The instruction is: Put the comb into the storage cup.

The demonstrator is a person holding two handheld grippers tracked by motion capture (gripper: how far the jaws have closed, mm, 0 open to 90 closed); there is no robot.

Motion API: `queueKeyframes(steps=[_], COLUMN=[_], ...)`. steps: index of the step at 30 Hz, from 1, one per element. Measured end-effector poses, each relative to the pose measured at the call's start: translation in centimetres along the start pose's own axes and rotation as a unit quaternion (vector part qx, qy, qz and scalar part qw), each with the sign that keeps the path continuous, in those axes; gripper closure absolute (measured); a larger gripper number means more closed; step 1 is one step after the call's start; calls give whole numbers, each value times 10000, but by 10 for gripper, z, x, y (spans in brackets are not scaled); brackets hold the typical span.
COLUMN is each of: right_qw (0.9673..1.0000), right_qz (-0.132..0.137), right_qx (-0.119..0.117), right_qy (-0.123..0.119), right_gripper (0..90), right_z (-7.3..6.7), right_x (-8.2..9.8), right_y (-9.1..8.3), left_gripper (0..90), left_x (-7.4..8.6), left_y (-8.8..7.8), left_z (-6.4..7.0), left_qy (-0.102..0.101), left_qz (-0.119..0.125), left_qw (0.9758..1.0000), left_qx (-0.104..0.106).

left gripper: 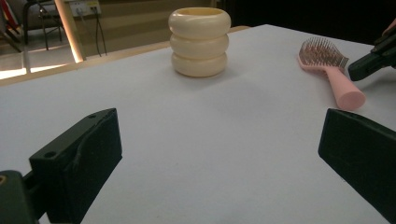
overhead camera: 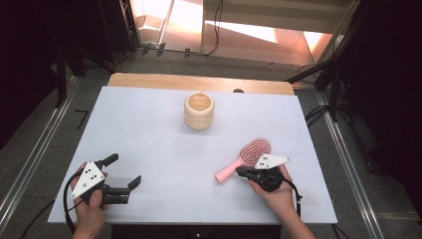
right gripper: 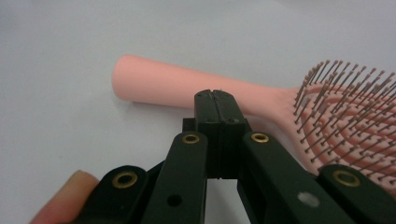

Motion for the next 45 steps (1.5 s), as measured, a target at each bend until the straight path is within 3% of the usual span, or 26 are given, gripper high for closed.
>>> queueKeyframes(steps=[27,28,29,30,33,34,35,39,41,45], right_qw=[9995,9995,9995,9991,9981,9981,9976,9950,9938,9911], right_qz=[73,234,234,388,623,623,686,964,1096,1316], right_qx=[249,153,153,170,3,3,-25,-272,-174,-151], right_qy=[174,142,142,94,35,35,36,4,-24,149], right_gripper=[883,817,817,708,553,553,498,180,8,0], right_z=[4,3,3,3,1,1,1,1,2,8], right_x=[-22,-24,-24,-26,-27,-27,-28,-29,-29,-26], right_y=[26,21,21,14,4,4,0,-15,-21,-35], left_gripper=[2,2,2,2,2,2,2,2,2,2], left_x=[-20,-22,-23,-27,-31,-32,-34,-39,-40,-41], left_y=[27,29,31,34,37,39,41,47,50,54], left_z=[22,23,23,25,26,26,27,28,28,30], left_qy=[130,152,155,145,134,145,149,144,100,103], left_qz=[-87,-103,-122,-126,-106,-118,-107,-96,-104,-142], left_qw=[9986,9985,9985,9984,9983,9983,9982,9979,9976,9971], left_qx=[503,512,501,524,555,559,573,625,670,741])
Point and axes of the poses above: each handheld gripper's, and its own axes: y roughly forward along the jaws, x roughly out of its underside, z roughly to its right, the point moved 8 cm from there along y, roughly forward along the jaws, and after that the axes turned 12 degrees about y, right-handed, at the moved point
